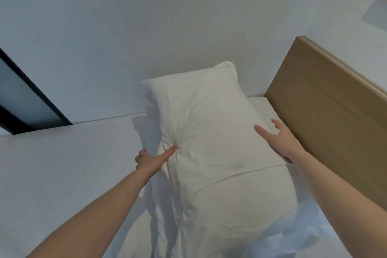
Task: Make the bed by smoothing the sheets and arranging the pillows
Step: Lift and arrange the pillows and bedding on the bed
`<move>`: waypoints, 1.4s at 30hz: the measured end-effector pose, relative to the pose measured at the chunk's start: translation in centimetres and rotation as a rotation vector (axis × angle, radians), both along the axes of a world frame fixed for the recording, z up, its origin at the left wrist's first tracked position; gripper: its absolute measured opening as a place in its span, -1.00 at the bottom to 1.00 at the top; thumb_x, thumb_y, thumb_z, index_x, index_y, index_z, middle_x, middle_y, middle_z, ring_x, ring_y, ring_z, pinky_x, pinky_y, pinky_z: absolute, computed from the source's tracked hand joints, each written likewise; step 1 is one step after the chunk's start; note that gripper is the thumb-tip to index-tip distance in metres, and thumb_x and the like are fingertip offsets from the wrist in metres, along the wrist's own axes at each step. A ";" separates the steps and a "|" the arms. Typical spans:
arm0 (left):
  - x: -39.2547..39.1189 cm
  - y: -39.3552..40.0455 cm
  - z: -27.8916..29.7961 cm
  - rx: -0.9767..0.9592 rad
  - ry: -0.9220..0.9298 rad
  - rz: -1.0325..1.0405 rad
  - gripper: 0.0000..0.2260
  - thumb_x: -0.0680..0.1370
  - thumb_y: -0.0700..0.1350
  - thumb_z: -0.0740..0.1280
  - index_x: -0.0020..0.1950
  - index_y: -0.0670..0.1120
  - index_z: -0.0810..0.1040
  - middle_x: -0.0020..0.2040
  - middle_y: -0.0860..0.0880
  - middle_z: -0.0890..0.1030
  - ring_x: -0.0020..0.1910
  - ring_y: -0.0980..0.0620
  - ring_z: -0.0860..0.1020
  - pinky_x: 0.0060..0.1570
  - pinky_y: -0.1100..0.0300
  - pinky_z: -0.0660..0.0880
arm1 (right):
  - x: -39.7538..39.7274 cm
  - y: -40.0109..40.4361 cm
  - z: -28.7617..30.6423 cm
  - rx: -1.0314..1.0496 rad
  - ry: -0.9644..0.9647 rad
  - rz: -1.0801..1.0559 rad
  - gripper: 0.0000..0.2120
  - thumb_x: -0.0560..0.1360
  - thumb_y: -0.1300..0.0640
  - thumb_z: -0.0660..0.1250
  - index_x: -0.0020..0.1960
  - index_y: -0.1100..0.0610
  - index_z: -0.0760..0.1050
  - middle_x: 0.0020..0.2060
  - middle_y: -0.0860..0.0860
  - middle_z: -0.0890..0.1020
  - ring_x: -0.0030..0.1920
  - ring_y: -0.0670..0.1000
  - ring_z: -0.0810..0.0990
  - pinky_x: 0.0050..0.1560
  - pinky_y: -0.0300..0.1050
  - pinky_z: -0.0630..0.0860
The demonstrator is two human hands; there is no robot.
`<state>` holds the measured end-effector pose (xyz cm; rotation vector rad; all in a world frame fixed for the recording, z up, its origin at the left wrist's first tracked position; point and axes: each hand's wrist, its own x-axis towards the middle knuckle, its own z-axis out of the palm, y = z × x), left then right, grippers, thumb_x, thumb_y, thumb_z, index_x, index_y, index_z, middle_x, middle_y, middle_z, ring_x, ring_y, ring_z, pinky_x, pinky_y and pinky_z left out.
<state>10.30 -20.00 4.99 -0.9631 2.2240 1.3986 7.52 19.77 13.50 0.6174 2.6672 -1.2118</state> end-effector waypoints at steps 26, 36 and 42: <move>-1.7 1.6 -4.4 0.128 0.062 0.050 0.44 -0.04 0.60 0.48 0.66 -0.03 0.04 0.60 -0.10 0.21 0.54 -0.12 0.29 0.51 -0.16 0.27 | 1.8 -5.4 -9.2 -0.091 -0.017 -0.127 -0.02 0.24 -0.66 0.26 0.54 -0.25 0.18 0.41 -0.06 0.43 0.39 0.07 0.44 0.41 0.16 0.40; -3.1 1.3 -8.4 0.112 -0.140 0.073 0.65 -0.19 0.62 0.46 0.67 -0.07 -0.21 0.67 -0.09 -0.01 0.62 -0.09 0.14 0.56 -0.14 0.18 | -2.6 2.0 -11.7 -0.313 -0.170 -0.143 0.28 0.13 -0.64 0.37 0.66 -0.10 -0.01 0.62 0.05 0.15 0.54 0.12 0.31 0.51 0.06 0.26; -5.7 4.3 -12.6 0.003 -0.309 0.133 0.77 -0.40 0.66 0.31 0.66 -0.09 -0.20 0.65 -0.16 -0.04 0.61 -0.20 0.12 0.55 -0.19 0.13 | -5.5 2.0 -18.6 -0.320 -0.234 -0.128 0.73 -0.32 -0.77 0.22 0.67 0.04 -0.15 0.64 0.06 0.09 0.61 0.08 0.16 0.59 0.03 0.12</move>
